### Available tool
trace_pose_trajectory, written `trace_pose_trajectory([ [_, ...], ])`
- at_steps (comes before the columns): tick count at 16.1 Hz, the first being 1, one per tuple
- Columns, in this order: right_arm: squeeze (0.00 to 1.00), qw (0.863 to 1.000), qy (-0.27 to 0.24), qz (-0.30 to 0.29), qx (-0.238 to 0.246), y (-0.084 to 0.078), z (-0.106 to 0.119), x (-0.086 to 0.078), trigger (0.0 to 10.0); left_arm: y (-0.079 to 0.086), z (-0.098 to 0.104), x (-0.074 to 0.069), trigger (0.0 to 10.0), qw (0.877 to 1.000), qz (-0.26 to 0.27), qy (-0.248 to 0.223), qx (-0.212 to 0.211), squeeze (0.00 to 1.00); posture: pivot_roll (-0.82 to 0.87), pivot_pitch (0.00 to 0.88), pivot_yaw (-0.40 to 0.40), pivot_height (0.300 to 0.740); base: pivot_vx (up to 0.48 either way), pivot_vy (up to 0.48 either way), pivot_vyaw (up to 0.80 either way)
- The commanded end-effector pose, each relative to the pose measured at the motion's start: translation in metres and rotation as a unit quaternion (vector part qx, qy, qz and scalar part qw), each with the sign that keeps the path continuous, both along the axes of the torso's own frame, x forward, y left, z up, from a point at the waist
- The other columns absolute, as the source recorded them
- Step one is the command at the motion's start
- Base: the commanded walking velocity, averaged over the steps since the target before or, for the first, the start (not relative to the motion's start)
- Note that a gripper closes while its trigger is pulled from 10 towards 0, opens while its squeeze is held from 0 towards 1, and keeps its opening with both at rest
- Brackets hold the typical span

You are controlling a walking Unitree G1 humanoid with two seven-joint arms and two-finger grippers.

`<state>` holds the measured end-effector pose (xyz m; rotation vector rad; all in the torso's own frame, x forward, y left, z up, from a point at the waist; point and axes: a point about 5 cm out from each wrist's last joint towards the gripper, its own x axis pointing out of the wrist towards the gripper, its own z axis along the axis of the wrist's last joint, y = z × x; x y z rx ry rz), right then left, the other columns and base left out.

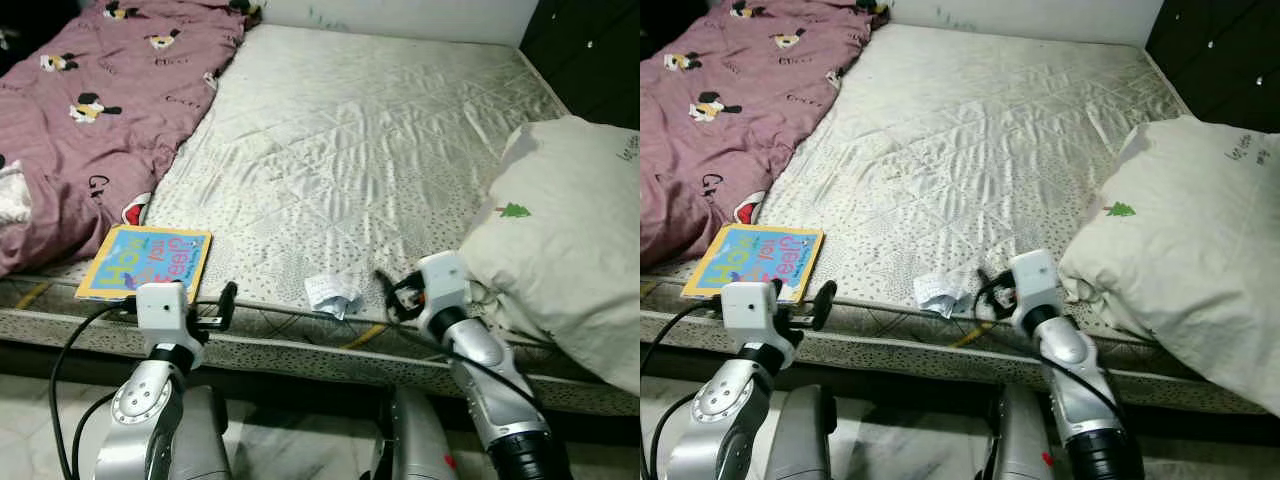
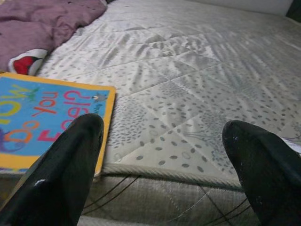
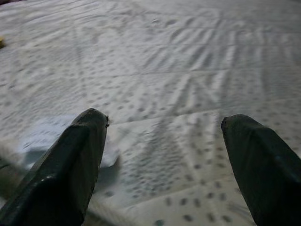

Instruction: Clean up the room

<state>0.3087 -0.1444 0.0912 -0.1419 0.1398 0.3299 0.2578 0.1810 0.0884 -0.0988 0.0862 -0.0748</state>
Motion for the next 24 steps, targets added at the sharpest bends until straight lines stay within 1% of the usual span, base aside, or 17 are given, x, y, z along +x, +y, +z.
trace_pose_trajectory([
  [1,0.0,1.0,0.01,0.009,-0.012,-0.001,-0.001,0.001,10.0,0.003,0.002,-0.003,10.0,1.0,0.003,0.004,0.005,0.0,0.06,0.114,-0.058,0.532,0.0,0.0,0.0],
  [3,0.0,0.997,0.049,0.057,-0.013,-0.003,-0.006,-0.001,10.0,0.003,0.01,-0.012,10.0,1.0,-0.019,-0.001,0.013,0.0,0.07,0.127,-0.06,0.532,0.0,0.0,0.0],
  [4,0.0,0.996,0.055,0.066,-0.008,-0.003,-0.006,-0.002,10.0,0.003,0.01,-0.015,10.0,1.0,-0.024,-0.001,0.01,0.0,0.07,0.128,-0.06,0.532,0.0,0.0,0.0],
  [5,0.0,0.994,0.069,0.089,-0.006,-0.002,-0.006,-0.003,10.0,0.004,0.009,-0.021,10.0,0.999,-0.031,0.003,0.018,0.0,0.08,0.138,-0.061,0.532,0.0,0.0,0.0],
  [7,0.0,0.99,0.059,0.125,-0.004,0.004,0.0,-0.002,10.0,0.006,0.007,-0.031,10.0,0.999,-0.029,0.012,0.021,0.0,0.1,0.15,-0.063,0.532,0.0,0.0,0.0],
  [8,0.0,0.99,0.055,0.128,-0.006,0.005,0.002,-0.002,10.0,0.006,0.007,-0.032,10.0,0.999,-0.028,0.013,0.021,0.0,0.1,0.154,-0.063,0.532,0.0,0.0,0.8],
  [10,0.0,0.992,0.053,0.115,0.019,0.012,0.006,0.003,10.0,0.006,0.009,-0.039,10.0,0.999,-0.03,0.018,0.022,0.0,0.12,0.165,-0.062,0.532,0.0,0.0,0.8],
  [13,0.0,0.991,0.055,0.12,0.024,0.02,0.007,0.002,10.0,0.007,0.01,-0.046,10.0,0.999,-0.035,0.026,0.023,0.0,0.14,0.172,-0.055,0.532,0.0,0.0,0.0],
  [14,0.0,0.991,0.058,0.121,0.017,0.022,0.006,0.002,10.0,0.007,0.01,-0.047,10.0,0.999,-0.039,0.026,0.022,0.0,0.15,0.174,-0.052,0.532,0.0,0.0,0.0],
  [16,0.0,0.989,0.054,0.135,0.005,0.038,0.007,0.007,10.0,0.008,0.014,-0.053,10.0,0.998,-0.049,0.028,0.031,0.0,0.18,0.184,-0.043,0.532,0.0,0.0,0.0],
  [17,0.0,0.989,0.053,0.136,0.003,0.039,0.007,0.007,10.0,0.008,0.014,-0.054,10.0,0.998,-0.05,0.028,0.033,0.0,0.18,0.184,-0.043,0.532,0.0,0.0,0.0],
  [18,0.0,0.989,0.042,0.143,-0.014,0.047,0.008,0.01,10.0,0.01,0.016,-0.058,10.0,0.997,-0.052,0.03,0.042,0.0,0.21,0.199,-0.042,0.532,0.0,0.0,0.0],
  [19,0.0,0.989,0.04,0.144,-0.02,0.05,0.008,0.011,10.0,0.011,0.017,-0.06,10.0,0.997,-0.051,0.031,0.045,0.0,0.21,0.201,-0.043,0.532,0.0,0.0,0.0],
  [20,0.0,0.987,0.042,0.142,-0.056,0.051,0.004,0.014,10.0,0.014,0.018,-0.065,10.0,0.997,-0.047,0.036,0.05,0.0,0.22,0.214,-0.043,0.532,0.0,0.0,0.0],
  [21,0.0,0.985,0.042,0.138,-0.09,0.047,0.0,0.016,10.0,0.015,0.019,-0.068,10.0,0.997,-0.044,0.038,0.053,0.0,0.23,0.22,-0.043,0.532,0.0,0.0,0.0],
  [23,0.0,0.985,0.037,0.129,-0.11,0.044,-0.001,0.019,10.0,0.017,0.021,-0.073,10.0,0.997,-0.042,0.043,0.054,0.0,0.24,0.232,-0.037,0.532,0.0,0.0,0.0],
  [24,0.0,0.985,0.03,0.119,-0.12,0.042,0.0,0.025,10.0,0.016,0.021,-0.076,10.0,0.996,-0.044,0.046,0.054,0.0,0.25,0.238,-0.033,0.532,0.0,0.0,0.0],
])
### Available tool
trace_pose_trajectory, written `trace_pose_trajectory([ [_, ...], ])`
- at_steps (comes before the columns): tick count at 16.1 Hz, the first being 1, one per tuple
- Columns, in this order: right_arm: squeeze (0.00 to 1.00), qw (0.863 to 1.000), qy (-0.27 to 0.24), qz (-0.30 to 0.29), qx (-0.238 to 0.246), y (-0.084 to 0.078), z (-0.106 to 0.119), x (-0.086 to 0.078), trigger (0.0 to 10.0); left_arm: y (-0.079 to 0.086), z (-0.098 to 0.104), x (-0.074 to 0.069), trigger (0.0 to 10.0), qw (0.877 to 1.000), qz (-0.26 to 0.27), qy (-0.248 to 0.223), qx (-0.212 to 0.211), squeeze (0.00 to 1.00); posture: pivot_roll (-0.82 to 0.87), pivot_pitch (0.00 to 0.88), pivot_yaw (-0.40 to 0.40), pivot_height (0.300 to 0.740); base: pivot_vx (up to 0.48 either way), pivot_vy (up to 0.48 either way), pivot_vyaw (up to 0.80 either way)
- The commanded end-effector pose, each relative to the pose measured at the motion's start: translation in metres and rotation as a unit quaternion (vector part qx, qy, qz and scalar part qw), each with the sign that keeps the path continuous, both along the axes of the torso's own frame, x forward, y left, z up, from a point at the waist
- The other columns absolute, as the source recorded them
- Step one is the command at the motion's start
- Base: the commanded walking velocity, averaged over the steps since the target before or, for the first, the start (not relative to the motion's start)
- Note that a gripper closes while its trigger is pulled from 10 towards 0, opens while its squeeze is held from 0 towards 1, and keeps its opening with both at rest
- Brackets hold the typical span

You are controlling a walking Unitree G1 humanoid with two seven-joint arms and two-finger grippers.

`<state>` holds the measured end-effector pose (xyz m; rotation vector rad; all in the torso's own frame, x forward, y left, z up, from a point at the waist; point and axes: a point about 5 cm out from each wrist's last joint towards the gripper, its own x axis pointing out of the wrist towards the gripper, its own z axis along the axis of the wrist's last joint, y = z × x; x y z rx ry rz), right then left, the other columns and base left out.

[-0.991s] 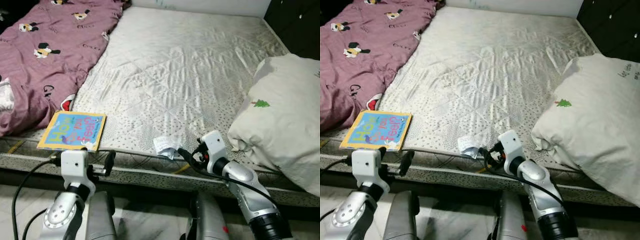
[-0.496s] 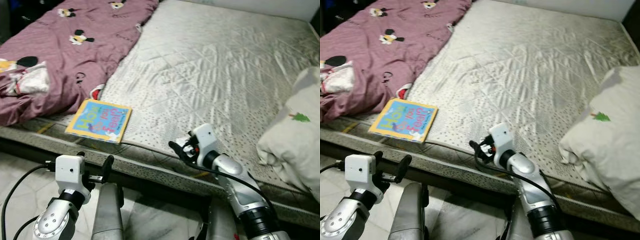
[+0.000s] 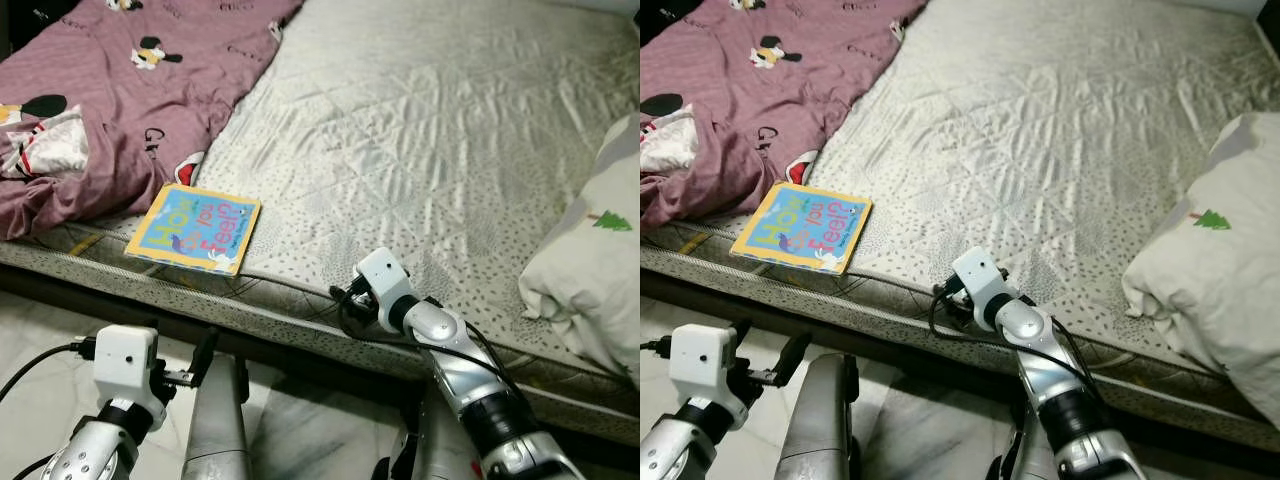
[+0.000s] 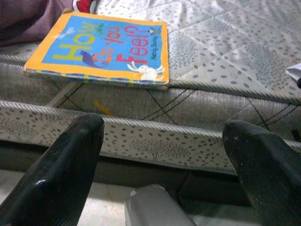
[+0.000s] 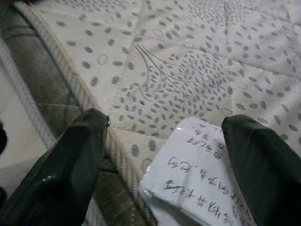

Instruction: Clean up the room

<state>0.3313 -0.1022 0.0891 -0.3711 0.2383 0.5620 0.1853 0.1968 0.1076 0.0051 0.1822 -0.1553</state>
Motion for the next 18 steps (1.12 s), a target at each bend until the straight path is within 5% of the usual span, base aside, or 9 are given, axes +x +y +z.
trace_pose_trajectory([
  [1,0.0,1.0,-0.016,-0.005,-0.009,0.0,0.003,0.005,10.0,-0.001,0.002,-0.004,10.0,1.0,-0.001,0.003,0.003,0.0,0.25,0.239,-0.032,0.532,0.0,0.0,0.0],
  [5,0.0,0.995,-0.053,-0.032,-0.072,-0.006,0.006,0.021,10.0,-0.002,0.007,-0.01,10.0,1.0,-0.011,0.005,0.011,0.0,0.27,0.26,-0.026,0.532,0.0,0.0,0.0],
  [7,0.0,0.992,-0.057,-0.045,-0.107,-0.02,0.002,0.024,5.8,0.0,0.007,-0.011,10.0,1.0,-0.009,0.009,0.014,0.0,0.27,0.264,-0.025,0.532,0.0,0.0,0.0],
  [8,0.0,0.989,-0.059,-0.045,-0.125,-0.025,0.0,0.024,0.0,0.0,0.007,-0.011,10.0,1.0,-0.009,0.011,0.015,0.0,0.27,0.264,-0.025,0.532,0.0,0.0,0.0],
  [9,0.0,0.989,-0.055,-0.044,-0.133,-0.028,-0.003,0.023,0.0,-0.001,0.007,-0.011,10.0,1.0,-0.009,0.011,0.015,0.0,0.27,0.264,-0.025,0.532,0.0,0.0,0.0],
  [10,0.0,0.986,-0.044,-0.049,-0.153,-0.039,-0.008,0.022,10.0,-0.002,0.007,-0.01,10.0,1.0,-0.011,0.012,0.013,0.0,0.27,0.262,-0.025,0.532,0.0,0.0,0.0],
  [17,0.0,0.978,-0.045,-0.091,-0.183,-0.072,-0.011,0.023,10.0,-0.005,0.006,-0.004,10.0,1.0,-0.016,0.013,0.012,0.0,0.25,0.246,-0.029,0.532,0.0,0.0,0.0],
  [18,0.0,0.975,-0.048,-0.095,-0.196,-0.077,-0.011,0.023,0.0,-0.005,0.005,-0.003,10.0,1.0,-0.016,0.013,0.012,0.0,0.25,0.243,-0.03,0.532,0.0,0.0,0.0],
])
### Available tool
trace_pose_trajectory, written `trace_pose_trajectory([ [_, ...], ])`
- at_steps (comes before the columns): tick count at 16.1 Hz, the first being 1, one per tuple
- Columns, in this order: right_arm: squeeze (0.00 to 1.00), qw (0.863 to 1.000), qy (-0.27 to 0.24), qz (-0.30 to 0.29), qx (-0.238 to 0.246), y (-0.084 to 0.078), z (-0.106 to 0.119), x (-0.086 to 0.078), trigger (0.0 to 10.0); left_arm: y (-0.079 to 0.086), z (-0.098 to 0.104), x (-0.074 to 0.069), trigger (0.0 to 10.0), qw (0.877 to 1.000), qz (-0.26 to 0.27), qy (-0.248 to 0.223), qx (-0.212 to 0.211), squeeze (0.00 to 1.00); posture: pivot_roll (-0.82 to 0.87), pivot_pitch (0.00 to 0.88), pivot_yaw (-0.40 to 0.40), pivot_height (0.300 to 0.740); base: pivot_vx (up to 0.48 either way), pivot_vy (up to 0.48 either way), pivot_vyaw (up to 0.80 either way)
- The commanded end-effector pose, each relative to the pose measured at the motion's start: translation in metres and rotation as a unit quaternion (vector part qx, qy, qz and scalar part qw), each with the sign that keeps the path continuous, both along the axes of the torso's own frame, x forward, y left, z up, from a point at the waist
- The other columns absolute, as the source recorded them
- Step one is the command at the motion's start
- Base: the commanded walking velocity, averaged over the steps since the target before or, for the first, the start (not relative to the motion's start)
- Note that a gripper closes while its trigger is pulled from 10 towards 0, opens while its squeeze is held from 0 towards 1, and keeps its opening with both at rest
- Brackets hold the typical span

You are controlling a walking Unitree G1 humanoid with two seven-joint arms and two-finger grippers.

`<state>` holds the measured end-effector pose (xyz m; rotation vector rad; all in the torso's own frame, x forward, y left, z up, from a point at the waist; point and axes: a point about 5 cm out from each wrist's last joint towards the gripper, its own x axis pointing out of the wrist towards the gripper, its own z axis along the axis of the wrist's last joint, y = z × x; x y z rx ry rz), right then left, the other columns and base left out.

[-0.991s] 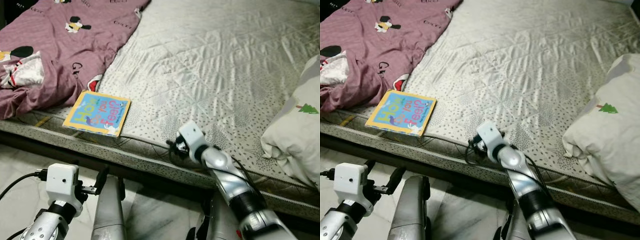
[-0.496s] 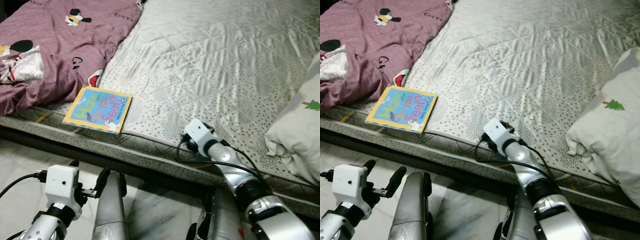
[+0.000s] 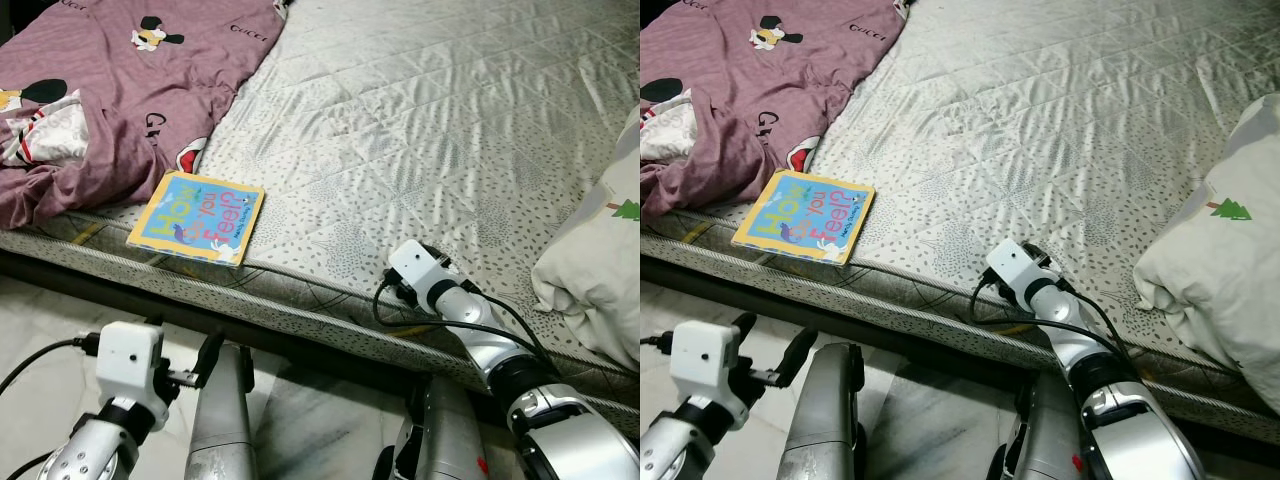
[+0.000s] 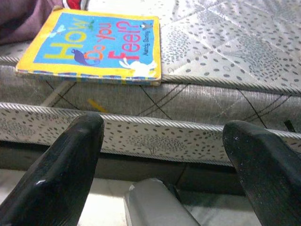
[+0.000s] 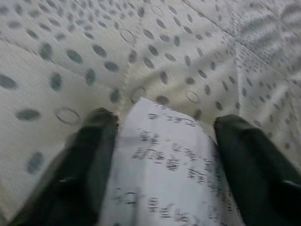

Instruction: Clean up the room

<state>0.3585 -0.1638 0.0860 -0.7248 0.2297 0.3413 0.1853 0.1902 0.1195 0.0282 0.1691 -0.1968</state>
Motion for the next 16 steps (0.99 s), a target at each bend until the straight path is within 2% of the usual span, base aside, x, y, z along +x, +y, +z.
trace_pose_trajectory([
  [1,0.0,0.999,0.017,-0.025,-0.02,-0.015,-0.008,-0.004,0.0,0.002,-0.007,-0.003,10.0,1.0,0.006,0.02,0.003,0.0,0.25,0.243,-0.03,0.532,0.0,0.0,0.0],
  [4,0.0,0.999,0.017,-0.033,-0.036,-0.024,-0.007,-0.003,0.0,0.001,-0.008,0.0,10.0,1.0,0.005,0.018,0.003,0.0,0.25,0.231,-0.031,0.532,0.0,0.0,0.0],
  [13,0.0,0.999,0.029,-0.019,-0.017,-0.022,-0.015,-0.008,0.0,-0.003,-0.008,0.007,10.0,1.0,-0.003,0.011,-0.001,0.0,0.23,0.221,-0.024,0.532,0.0,0.0,0.0],
  [16,0.0,1.0,0.018,-0.017,-0.017,-0.02,-0.012,-0.007,0.0,-0.003,-0.008,0.008,10.0,1.0,-0.002,0.01,-0.001,0.0,0.23,0.219,-0.025,0.532,0.0,0.0,0.0],
])
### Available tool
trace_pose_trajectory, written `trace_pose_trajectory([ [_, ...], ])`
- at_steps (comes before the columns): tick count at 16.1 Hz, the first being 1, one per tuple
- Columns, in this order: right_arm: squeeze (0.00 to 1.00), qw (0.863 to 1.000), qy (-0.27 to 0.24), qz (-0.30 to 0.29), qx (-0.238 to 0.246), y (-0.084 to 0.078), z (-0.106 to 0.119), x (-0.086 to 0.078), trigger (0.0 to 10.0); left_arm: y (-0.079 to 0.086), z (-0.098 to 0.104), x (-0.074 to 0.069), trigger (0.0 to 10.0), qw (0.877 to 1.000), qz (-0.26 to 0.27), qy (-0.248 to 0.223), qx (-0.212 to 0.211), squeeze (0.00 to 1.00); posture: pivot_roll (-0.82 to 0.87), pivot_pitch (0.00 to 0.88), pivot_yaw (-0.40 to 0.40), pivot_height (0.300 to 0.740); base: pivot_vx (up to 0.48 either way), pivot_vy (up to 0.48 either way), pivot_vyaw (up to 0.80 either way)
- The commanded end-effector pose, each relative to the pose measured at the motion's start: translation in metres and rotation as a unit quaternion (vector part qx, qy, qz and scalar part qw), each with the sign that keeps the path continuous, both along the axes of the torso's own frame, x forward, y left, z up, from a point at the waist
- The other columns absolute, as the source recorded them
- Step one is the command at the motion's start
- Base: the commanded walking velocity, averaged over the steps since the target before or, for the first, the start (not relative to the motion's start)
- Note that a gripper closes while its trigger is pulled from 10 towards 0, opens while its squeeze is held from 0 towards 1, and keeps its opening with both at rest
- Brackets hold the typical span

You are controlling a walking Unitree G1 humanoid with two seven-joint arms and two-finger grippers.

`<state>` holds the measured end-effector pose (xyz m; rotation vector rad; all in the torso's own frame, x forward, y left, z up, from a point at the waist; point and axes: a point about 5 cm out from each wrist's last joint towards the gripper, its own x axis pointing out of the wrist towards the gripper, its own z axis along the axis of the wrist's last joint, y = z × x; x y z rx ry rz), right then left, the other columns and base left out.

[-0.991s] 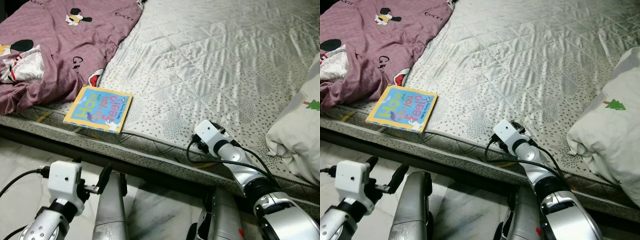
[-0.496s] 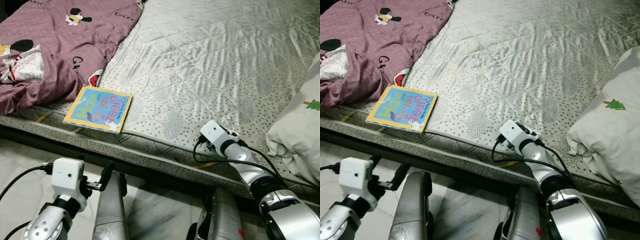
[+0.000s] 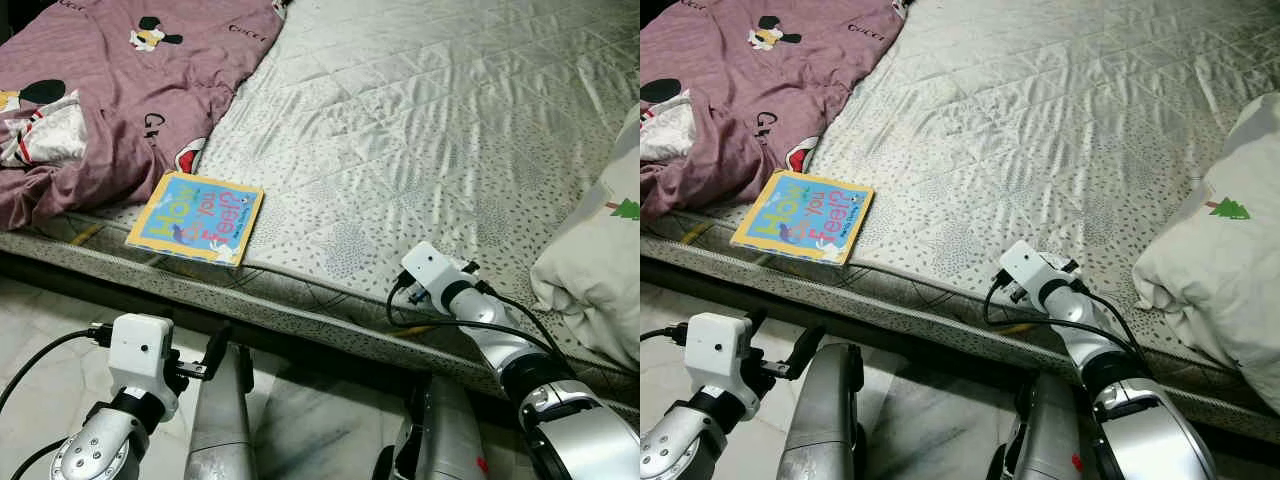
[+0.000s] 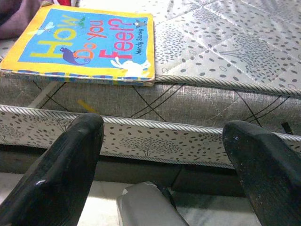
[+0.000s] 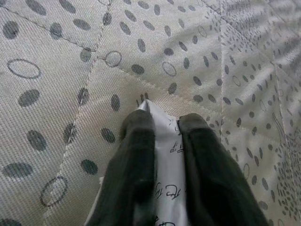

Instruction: Clean up the room

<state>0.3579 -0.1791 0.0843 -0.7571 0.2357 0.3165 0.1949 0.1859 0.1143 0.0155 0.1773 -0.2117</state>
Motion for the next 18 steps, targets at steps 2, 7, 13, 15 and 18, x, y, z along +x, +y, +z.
trace_pose_trajectory([
  [2,0.0,1.0,0.014,-0.008,0.0,-0.004,-0.008,-0.005,0.0,0.001,-0.002,-0.001,10.0,1.0,0.004,0.004,0.005,0.0,0.23,0.217,-0.026,0.532,0.0,0.0,0.0],
  [7,0.0,1.0,-0.014,-0.006,0.016,0.0,0.0,-0.001,0.0,-0.001,-0.002,0.007,10.0,1.0,0.003,-0.004,0.003,0.0,0.22,0.19,-0.03,0.532,0.0,0.0,0.0],
  [13,0.0,0.975,-0.004,-0.06,0.215,0.021,0.0,-0.001,0.0,-0.006,-0.006,0.033,10.0,1.0,-0.003,-0.03,0.001,0.0,0.15,0.073,-0.028,0.532,0.0,0.0,0.0],
  [15,0.0,0.963,-0.005,-0.069,0.259,0.026,0.001,-0.002,0.0,-0.007,-0.005,0.046,10.0,0.999,0.005,-0.042,0.004,0.0,0.13,0.04,-0.025,0.532,0.0,0.0,0.0],
  [18,0.0,0.926,0.002,-0.096,0.366,0.033,-0.001,-0.009,0.0,-0.013,-0.009,0.061,10.0,0.999,0.003,-0.054,-0.002,0.0,0.07,0.0,-0.013,0.532,0.0,0.0,0.0],
])
